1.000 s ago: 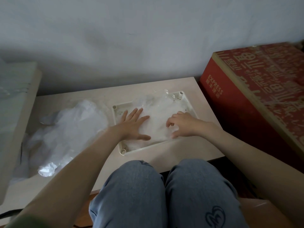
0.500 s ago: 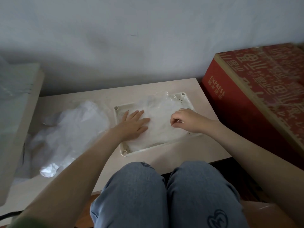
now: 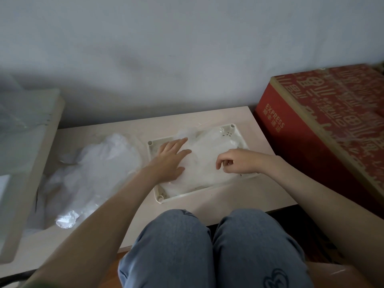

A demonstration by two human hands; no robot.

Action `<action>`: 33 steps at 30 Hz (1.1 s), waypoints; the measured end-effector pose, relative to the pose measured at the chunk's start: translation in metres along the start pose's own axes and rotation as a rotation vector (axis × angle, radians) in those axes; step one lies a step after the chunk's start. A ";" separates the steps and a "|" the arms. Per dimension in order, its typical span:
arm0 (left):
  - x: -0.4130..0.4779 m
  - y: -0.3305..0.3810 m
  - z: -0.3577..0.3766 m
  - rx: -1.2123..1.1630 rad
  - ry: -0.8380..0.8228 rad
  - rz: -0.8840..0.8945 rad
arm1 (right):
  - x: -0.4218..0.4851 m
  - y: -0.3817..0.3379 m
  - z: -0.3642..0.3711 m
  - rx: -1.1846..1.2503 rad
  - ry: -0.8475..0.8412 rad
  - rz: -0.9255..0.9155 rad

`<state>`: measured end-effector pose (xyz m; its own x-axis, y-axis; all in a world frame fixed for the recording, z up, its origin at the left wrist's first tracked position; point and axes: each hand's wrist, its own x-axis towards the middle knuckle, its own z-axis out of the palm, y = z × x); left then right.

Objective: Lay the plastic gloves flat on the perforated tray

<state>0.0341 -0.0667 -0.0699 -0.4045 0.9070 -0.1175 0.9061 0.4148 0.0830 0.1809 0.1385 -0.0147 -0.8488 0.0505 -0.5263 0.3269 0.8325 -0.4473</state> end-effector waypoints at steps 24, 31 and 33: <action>-0.104 -0.085 -0.012 -0.172 0.258 -0.731 | 0.056 -0.113 0.011 0.055 0.122 -0.169; -0.082 -0.066 -0.070 -0.977 0.526 -0.775 | 0.063 -0.121 0.014 0.754 0.137 -0.105; -0.073 -0.059 -0.088 -1.623 0.495 -0.619 | 0.064 -0.122 0.018 0.884 0.030 -0.119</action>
<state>-0.0005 -0.1514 0.0206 -0.8715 0.4191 -0.2547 -0.2623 0.0405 0.9641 0.0941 0.0297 -0.0070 -0.9039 0.0156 -0.4274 0.4266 0.1045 -0.8984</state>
